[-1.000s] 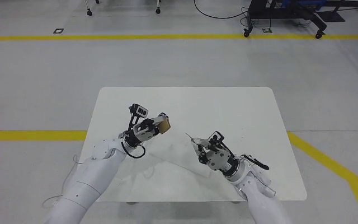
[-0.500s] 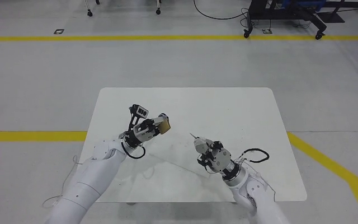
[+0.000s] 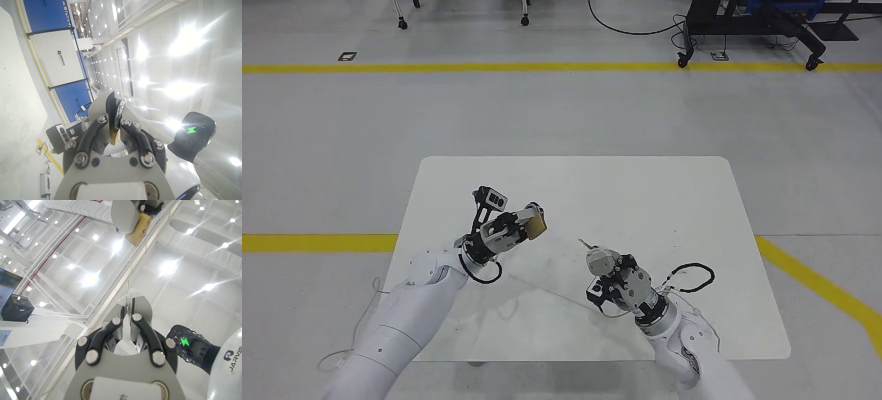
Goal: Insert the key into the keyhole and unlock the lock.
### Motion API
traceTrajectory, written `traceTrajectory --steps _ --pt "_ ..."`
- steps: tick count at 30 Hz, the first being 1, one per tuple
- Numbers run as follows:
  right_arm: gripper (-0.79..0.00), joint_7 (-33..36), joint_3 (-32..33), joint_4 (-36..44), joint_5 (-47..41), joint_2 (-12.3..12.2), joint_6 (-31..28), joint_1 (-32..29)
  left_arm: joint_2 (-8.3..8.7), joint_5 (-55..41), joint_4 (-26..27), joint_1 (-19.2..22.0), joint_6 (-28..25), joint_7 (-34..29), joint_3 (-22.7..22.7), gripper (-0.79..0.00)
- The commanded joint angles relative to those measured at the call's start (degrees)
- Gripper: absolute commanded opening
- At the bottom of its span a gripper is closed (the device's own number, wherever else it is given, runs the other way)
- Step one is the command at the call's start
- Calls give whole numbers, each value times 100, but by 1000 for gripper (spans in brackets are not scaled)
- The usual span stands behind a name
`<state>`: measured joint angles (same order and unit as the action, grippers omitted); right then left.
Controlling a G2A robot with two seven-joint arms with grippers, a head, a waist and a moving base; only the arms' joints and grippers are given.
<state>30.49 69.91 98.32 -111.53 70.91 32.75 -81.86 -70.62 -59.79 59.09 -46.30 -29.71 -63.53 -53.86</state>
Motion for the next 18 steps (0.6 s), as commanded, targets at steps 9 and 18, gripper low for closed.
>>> traceTrajectory --steps 9,18 --pt "-785 -405 -102 85 -1326 89 -449 -203 -44 270 369 -56 67 710 -73 -785" --pt "-785 -1403 -327 513 -2962 196 -1033 -400 -326 1686 225 186 -1045 2371 299 -785"
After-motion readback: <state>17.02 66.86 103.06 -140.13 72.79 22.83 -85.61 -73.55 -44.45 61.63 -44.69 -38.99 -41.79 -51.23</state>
